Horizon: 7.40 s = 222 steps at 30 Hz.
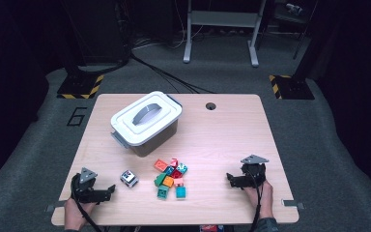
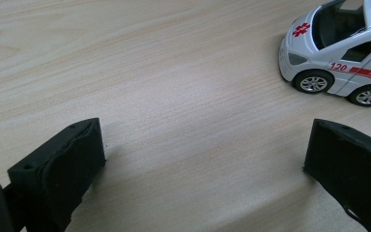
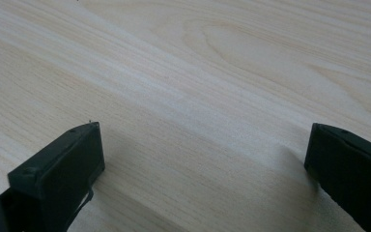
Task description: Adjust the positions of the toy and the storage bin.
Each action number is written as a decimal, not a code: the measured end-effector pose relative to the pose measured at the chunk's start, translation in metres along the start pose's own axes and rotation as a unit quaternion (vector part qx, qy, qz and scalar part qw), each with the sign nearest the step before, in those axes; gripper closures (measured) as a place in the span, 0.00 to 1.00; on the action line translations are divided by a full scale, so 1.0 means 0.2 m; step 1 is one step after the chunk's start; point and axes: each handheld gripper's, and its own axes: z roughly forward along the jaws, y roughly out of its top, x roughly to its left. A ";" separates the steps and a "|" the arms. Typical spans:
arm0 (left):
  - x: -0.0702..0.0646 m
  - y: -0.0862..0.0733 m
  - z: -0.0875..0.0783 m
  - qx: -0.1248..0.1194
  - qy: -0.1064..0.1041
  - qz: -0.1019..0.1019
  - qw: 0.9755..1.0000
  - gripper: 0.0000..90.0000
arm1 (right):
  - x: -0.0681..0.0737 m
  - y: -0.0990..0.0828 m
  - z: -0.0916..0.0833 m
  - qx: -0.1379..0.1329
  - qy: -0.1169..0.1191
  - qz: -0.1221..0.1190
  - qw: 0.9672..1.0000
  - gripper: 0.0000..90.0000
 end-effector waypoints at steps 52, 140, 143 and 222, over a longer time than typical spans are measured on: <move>0.04 0.22 -0.10 -0.014 -0.008 -0.044 0.999 0.04 | 0.00 0.00 0.00 0.000 -0.001 0.000 1.000 0.00; -0.27 1.20 0.23 -0.068 -0.032 0.160 0.984 0.74 | 0.01 0.00 0.00 -0.004 -0.003 0.020 1.000 0.02; -0.27 1.20 0.24 -0.072 -0.033 0.162 0.984 0.74 | 0.01 0.00 0.00 -0.004 -0.004 0.019 1.000 0.02; 0.05 1.20 0.19 -0.053 -0.027 0.026 0.998 0.26 | 0.00 0.00 0.00 -0.009 -0.002 0.007 1.000 0.03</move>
